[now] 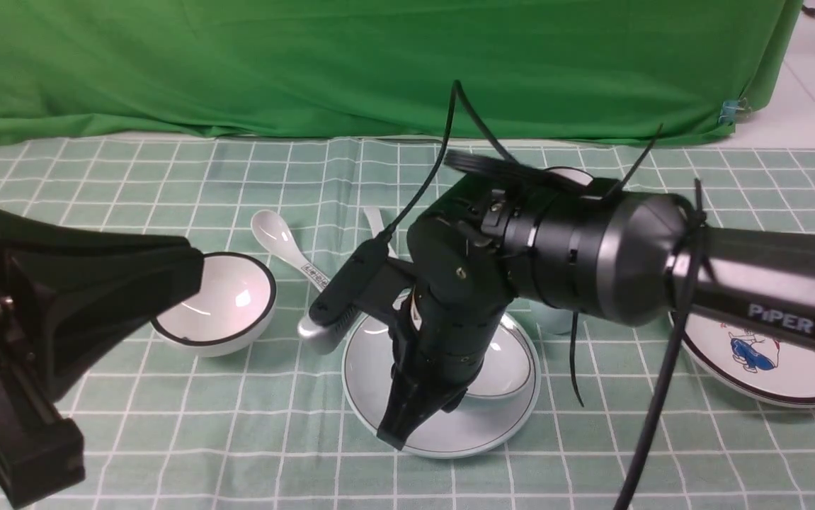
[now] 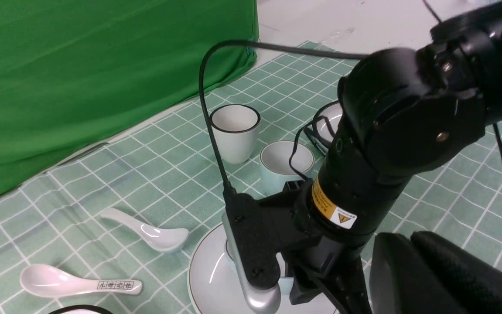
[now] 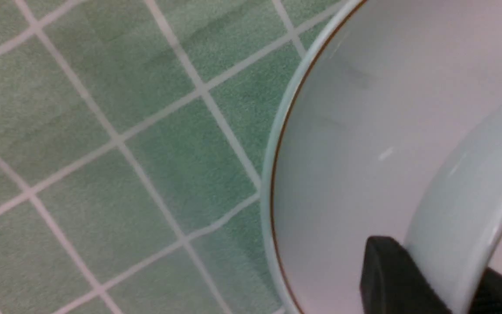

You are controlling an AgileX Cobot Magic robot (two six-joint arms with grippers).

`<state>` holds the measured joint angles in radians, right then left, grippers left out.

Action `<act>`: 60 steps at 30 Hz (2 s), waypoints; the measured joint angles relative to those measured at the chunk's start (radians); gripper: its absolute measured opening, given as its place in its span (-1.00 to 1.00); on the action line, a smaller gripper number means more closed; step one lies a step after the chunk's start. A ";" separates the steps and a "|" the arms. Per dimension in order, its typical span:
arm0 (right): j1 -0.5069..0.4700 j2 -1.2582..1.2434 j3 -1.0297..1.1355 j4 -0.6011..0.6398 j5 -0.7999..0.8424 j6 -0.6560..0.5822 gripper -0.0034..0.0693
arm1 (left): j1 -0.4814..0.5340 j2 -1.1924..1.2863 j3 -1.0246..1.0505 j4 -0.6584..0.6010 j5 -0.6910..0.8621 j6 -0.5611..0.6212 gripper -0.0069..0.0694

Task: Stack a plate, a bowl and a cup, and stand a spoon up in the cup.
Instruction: Use the right arm to put the blue rice bowl into the blue large plate in the middle, then use the right arm to grab a blue teacup

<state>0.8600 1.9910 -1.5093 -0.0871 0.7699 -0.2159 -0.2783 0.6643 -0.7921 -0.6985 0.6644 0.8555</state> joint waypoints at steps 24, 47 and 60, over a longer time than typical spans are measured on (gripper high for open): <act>0.001 -0.095 -0.003 -0.006 -0.006 0.120 0.39 | 0.000 0.000 0.000 0.030 0.007 0.000 -0.77; -0.454 -0.091 -0.046 0.224 0.122 -0.145 0.45 | 0.000 0.000 0.000 0.051 0.037 0.000 -0.77; -0.418 0.037 -0.065 0.181 0.016 -0.200 0.38 | 0.000 0.000 0.000 0.052 0.037 0.000 -0.77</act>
<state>0.4419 2.0277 -1.5741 0.0940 0.7864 -0.4154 -0.2783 0.6643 -0.7921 -0.6463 0.7012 0.8556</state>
